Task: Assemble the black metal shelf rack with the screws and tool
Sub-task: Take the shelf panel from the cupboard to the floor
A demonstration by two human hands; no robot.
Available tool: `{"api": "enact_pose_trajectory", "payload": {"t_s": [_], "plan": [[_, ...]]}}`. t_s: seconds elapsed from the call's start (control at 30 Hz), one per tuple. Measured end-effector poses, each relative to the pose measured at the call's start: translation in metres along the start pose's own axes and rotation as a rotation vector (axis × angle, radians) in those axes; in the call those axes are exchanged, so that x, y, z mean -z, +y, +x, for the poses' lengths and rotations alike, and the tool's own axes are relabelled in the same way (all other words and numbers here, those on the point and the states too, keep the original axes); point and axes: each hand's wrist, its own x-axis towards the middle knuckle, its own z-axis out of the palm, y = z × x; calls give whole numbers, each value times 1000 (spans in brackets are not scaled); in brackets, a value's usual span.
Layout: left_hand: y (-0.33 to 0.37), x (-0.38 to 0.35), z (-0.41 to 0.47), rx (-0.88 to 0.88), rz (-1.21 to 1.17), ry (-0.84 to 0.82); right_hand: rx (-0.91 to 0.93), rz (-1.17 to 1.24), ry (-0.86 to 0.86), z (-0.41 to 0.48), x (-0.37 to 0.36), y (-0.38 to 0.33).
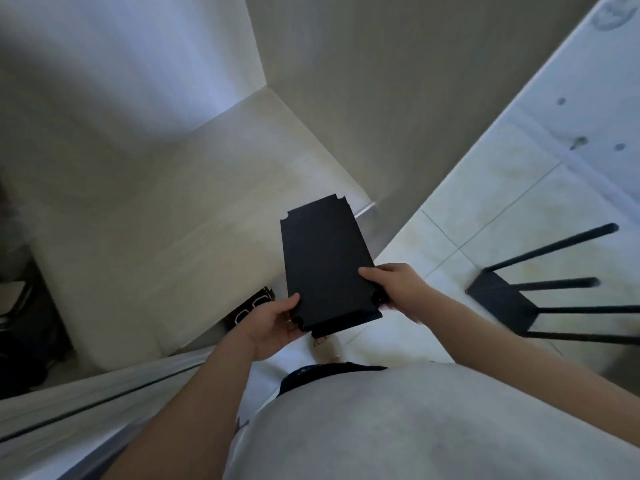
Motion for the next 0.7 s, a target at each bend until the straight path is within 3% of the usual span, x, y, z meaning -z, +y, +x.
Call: {"api": "enact_pose_trajectory", "payload": {"t_s": [0.17,0.37,0.53,0.7], "plan": [[-53,-6,-6,86,25,-47,-41,1,-51,-23,27,46],[-127,-57,-6,68,91,-27,-91,149,-62,-57,88,116],[-196,-136,8,63,179,98,-177,389,93,-96,157,193],[-253,-211,25,289,392,81,-277,618,307,-130,219,271]]}}
